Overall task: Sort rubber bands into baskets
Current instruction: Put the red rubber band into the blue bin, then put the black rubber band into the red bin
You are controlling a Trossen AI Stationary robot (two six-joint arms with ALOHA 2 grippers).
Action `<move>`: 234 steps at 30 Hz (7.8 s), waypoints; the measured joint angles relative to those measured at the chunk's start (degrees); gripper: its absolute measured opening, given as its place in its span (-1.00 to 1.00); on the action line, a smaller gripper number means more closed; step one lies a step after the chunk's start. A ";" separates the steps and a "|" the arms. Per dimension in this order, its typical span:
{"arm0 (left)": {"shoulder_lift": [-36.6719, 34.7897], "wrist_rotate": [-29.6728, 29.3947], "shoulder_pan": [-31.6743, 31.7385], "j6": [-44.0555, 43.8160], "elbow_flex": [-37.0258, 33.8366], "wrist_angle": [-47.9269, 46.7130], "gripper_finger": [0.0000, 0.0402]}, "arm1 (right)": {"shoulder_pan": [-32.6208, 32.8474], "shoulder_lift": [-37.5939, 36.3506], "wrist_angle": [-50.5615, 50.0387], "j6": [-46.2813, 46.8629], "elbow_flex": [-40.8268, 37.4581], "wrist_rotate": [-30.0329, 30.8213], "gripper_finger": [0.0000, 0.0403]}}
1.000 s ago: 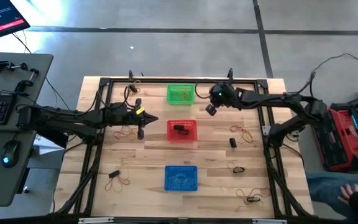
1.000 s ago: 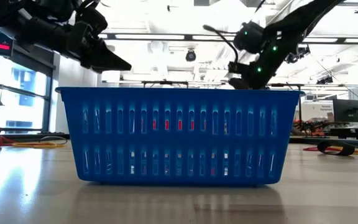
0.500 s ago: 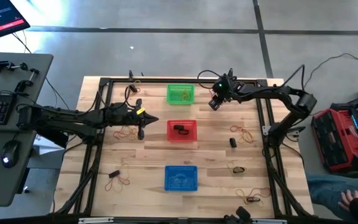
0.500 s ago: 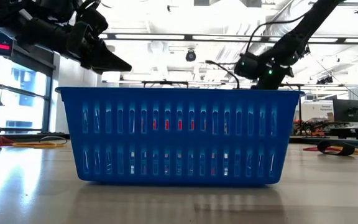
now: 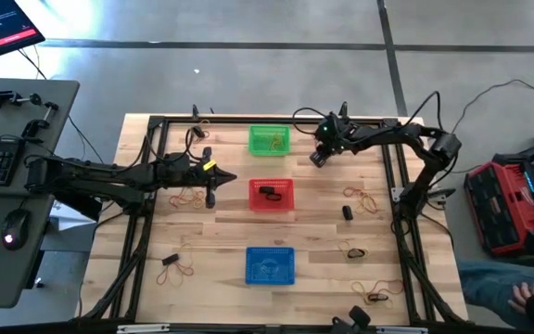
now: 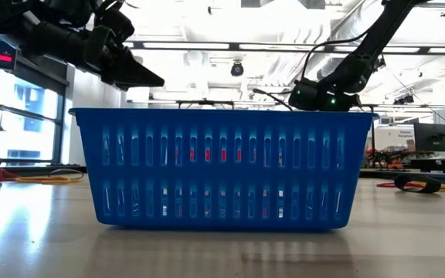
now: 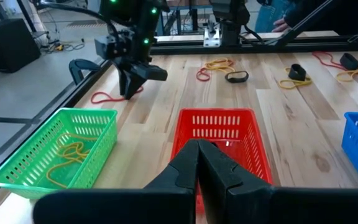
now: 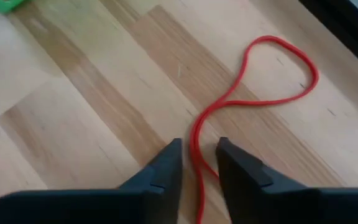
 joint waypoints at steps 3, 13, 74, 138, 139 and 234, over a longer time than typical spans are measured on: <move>0.00 0.00 0.00 0.06 0.00 0.00 -1.00 | -0.07 0.04 0.09 -0.79 0.04 -1.12 -0.91; 0.00 -0.66 0.00 -0.03 0.00 -0.14 -1.00 | 2.29 -2.46 -3.66 -1.22 5.62 -1.36 -0.98; 0.01 -1.42 0.07 -0.90 -0.04 -1.43 -1.00 | 56.59 -0.05 -6.86 20.24 26.18 -7.37 -1.00; 0.01 -1.05 0.04 -0.92 -0.04 -1.89 -1.00 | 52.29 8.46 -33.06 8.51 37.88 -8.01 -0.98; 0.01 -1.05 0.05 -0.92 -0.04 -1.95 -1.00 | 52.02 8.05 -33.82 8.00 37.88 -6.68 -0.99; 0.01 8.83 0.07 0.55 -0.09 -0.07 -1.00 | 43.02 -8.80 -19.11 18.52 17.21 16.45 -1.00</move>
